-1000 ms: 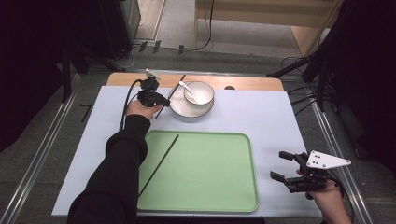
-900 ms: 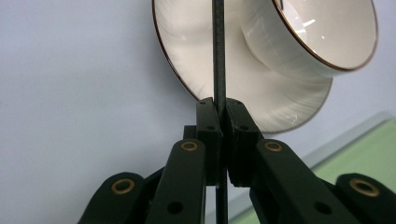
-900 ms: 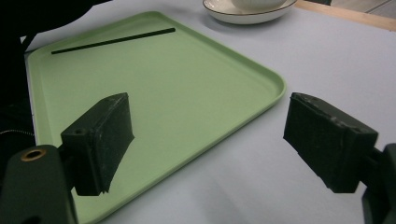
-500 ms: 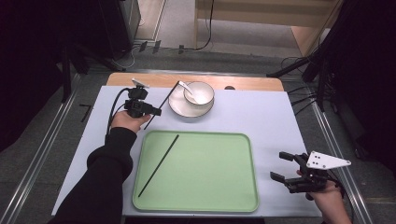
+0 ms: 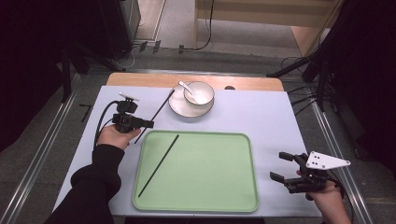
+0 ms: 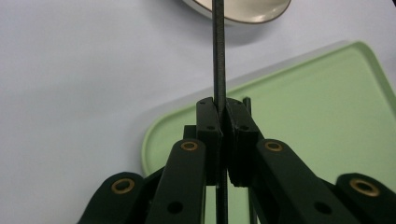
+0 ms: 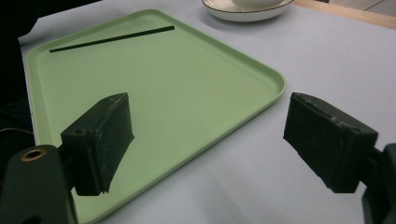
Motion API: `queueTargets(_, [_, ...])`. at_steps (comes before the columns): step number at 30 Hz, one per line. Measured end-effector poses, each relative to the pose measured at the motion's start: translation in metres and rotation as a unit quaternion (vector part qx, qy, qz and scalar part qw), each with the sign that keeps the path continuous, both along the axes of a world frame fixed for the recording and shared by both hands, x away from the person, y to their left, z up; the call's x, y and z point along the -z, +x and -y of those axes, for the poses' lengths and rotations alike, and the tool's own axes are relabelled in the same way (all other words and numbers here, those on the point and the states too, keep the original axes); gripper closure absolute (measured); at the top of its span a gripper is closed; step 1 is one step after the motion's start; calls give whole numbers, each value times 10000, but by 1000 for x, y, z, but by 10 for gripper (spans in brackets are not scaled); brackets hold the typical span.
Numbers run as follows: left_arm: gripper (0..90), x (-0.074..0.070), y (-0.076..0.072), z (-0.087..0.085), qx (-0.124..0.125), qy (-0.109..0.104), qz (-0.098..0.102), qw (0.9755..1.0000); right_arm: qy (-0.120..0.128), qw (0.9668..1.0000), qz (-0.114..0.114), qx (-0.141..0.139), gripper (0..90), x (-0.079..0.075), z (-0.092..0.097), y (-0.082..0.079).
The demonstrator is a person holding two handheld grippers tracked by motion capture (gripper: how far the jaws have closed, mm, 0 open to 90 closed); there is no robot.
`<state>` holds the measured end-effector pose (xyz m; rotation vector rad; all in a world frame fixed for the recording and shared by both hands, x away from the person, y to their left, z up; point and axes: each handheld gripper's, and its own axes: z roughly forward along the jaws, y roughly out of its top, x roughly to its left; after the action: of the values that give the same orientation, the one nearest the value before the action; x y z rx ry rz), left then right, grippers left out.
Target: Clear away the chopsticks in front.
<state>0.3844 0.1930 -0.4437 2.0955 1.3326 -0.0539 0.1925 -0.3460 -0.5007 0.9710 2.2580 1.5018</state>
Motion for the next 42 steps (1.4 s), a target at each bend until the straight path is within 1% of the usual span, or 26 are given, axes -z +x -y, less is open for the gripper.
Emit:
queueTargets(4, [855,4,-14,-4,-8,-22,45,10000,-11,10000,-3,-5,163,0,0,0])
queueTargets(8, [855,8,-25,-6,8,-37,63,10000,-11,10000,-20,4,163,0,-1,0])
queueTargets(16, [856,14,-47,-7,88,94,140,9998,6,10000,10,-1,163,0,-1,1])
queueTargets(22, [855,19,-65,-12,62,16,131,9999,12,10000,9,-19,163,-1,-1,1])
queueTargets(23, [855,20,-68,-13,55,27,109,9999,17,10000,9,-20,163,-1,-2,1])
queueTargets(26, [855,22,-74,-16,44,-26,56,10000,25,10000,5,-19,163,-1,-2,2])
queueTargets(28, [855,22,-79,-17,19,9,58,10000,30,10000,18,-29,163,-1,-2,3])
queueTargets(31, [855,24,-86,-20,0,-28,37,10000,28,10000,15,-40,163,-1,-2,3])
queueTargets(33, [855,26,-91,-21,7,3,-12,10000,24,10000,19,-61,163,-1,-3,4])
queueTargets(34, [855,28,-93,-21,22,-17,-52,10000,24,10000,19,-61,163,-1,-3,4])
queueTargets(36, [855,34,-99,-22,2,-138,-205,9997,33,10000,-2,-75,163,-1,-4,5])
queueTargets(40, [855,36,-103,-23,-24,-90,-249,9996,9,9999,1,-108,163,-1,-5,6])
queueTargets(42, [854,39,-104,-21,-17,11,-284,9996,11,9999,12,-109,163,-1,-6,7])
